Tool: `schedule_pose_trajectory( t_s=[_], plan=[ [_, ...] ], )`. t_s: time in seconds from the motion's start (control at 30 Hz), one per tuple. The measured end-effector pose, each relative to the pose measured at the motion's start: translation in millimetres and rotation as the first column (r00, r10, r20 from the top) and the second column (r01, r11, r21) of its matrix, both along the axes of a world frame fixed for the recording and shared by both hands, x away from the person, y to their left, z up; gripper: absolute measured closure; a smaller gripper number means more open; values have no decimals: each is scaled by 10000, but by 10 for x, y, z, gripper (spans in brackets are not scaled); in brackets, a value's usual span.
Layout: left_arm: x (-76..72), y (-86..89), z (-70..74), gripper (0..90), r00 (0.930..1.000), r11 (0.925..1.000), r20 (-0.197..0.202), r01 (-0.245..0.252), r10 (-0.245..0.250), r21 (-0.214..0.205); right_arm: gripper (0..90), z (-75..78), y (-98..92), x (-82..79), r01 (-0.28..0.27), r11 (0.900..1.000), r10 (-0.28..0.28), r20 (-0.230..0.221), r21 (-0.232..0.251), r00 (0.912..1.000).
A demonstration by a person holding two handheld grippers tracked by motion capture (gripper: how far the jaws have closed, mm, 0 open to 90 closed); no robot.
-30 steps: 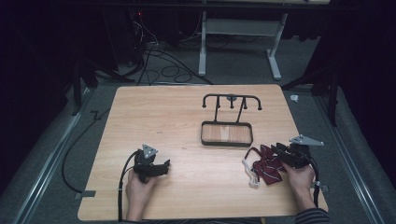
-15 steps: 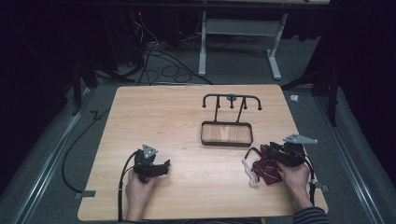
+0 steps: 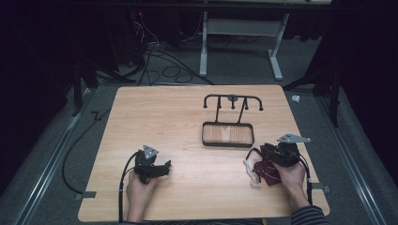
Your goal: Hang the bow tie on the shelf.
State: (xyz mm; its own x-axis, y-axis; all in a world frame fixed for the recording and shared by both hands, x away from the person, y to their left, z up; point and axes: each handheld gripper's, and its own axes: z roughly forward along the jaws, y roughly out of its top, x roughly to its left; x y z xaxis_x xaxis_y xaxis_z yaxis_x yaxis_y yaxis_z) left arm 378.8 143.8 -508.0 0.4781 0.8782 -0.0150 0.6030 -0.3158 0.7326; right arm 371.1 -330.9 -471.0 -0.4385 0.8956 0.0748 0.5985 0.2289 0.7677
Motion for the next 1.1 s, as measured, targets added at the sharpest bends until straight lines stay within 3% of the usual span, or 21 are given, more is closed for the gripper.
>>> schedule_pose_trajectory(
  t_s=[0.57, 1.1],
  plan=[
    [0, 0, 0, 175, 10000, 10000, 0, 1, -1, 1, 724, -132, 125, 168, -235, 9994, 220, -572, -247, 9981],
    [0, 0, 0, 175, 10000, 10000, 0, 2, -2, 4, 756, -228, 153, 228, -313, 9982, 261, -974, -518, 9949]
  ],
)
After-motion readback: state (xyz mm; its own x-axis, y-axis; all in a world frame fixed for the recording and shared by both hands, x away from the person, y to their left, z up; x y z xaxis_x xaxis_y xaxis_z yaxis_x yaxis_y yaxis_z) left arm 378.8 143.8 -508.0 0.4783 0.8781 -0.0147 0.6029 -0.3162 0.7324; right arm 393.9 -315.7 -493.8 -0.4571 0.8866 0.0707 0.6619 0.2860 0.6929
